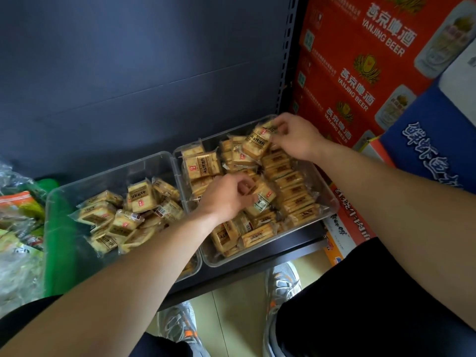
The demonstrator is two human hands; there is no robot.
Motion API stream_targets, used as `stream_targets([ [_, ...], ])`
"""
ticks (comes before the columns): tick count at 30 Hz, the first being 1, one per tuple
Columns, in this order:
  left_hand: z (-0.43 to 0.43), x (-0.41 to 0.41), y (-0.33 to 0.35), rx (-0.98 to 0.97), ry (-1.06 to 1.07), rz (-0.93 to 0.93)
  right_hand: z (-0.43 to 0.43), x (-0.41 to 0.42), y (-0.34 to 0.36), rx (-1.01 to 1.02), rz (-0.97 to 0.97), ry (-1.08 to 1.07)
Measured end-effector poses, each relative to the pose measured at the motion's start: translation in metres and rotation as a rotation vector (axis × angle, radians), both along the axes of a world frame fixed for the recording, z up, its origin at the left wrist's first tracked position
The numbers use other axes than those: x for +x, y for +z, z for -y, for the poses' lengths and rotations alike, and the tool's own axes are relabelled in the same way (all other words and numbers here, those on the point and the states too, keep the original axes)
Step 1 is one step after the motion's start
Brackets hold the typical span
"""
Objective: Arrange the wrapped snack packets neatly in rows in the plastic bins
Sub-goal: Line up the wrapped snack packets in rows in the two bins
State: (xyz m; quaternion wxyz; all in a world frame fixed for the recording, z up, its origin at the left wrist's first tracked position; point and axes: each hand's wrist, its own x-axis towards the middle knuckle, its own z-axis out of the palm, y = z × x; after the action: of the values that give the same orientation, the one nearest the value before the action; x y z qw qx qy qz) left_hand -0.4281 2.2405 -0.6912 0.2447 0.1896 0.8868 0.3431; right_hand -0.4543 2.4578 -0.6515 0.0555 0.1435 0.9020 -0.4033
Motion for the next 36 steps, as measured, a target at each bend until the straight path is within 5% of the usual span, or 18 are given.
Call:
stream_targets([
  [9, 0.003, -0.008, -0.008, -0.131, -0.113, -0.076, 0.018, -0.034, -0.018, 0.255, 0.112, 0.138],
  [19, -0.008, 0.003, -0.015, -0.263, -0.211, -0.352, 0.005, -0.024, -0.015, 0.178, 0.196, 0.177],
  [25, -0.011, 0.001, -0.011, -0.309, -0.202, -0.219, -0.005, -0.012, -0.005, 0.057, 0.135, 0.156],
  [28, -0.008, -0.008, 0.005, -0.043, 0.013, 0.035, -0.012, 0.003, 0.009, -0.112, 0.14, 0.118],
  [31, 0.0, -0.018, 0.025, 0.21, 0.261, 0.017, -0.017, 0.018, 0.018, -0.294, 0.217, 0.129],
  [36, 0.006, -0.016, 0.034, 0.368, 0.275, 0.127, -0.008, 0.029, 0.029, -0.438, 0.264, 0.195],
])
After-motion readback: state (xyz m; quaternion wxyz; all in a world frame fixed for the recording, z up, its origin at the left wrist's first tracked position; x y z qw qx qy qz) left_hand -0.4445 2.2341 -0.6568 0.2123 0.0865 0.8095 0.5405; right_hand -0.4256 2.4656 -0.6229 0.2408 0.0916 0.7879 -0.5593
